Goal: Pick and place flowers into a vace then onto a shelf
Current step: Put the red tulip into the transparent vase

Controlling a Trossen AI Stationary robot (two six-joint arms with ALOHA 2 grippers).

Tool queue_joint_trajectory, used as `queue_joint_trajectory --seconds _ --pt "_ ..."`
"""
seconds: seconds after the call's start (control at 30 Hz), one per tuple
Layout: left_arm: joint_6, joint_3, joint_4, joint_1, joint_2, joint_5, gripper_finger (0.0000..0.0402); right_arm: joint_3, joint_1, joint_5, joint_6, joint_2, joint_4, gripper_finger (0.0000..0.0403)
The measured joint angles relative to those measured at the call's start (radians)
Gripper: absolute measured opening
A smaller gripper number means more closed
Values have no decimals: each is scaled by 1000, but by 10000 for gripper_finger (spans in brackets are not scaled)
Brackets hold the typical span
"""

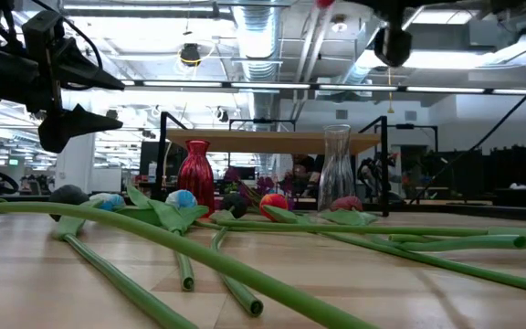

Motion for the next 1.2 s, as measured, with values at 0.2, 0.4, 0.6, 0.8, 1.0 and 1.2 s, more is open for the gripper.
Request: queue_joint_trajectory --seconds 0.2,0.4,0.6,0.8,1.0,1.2 --pt "0 0 0 0 0 -1 303 26 -101 34 -213 -69 -2 1" --pt "0 0 -1 0 0 -2 303 27 -200 154 -431 -125 -32 1" --pt "0 0 -11 0 0 -8 303 27 -291 206 -510 -143 -34 1" --pt "37 0 -10 0 0 -21 303 27 -332 204 -555 -142 -31 1" --pt "434 2 -23 0 2 88 303 27 -355 202 -579 -142 -31 1" --pt "586 1 -2 0 5 291 303 27 -356 202 -611 -142 -30 1"
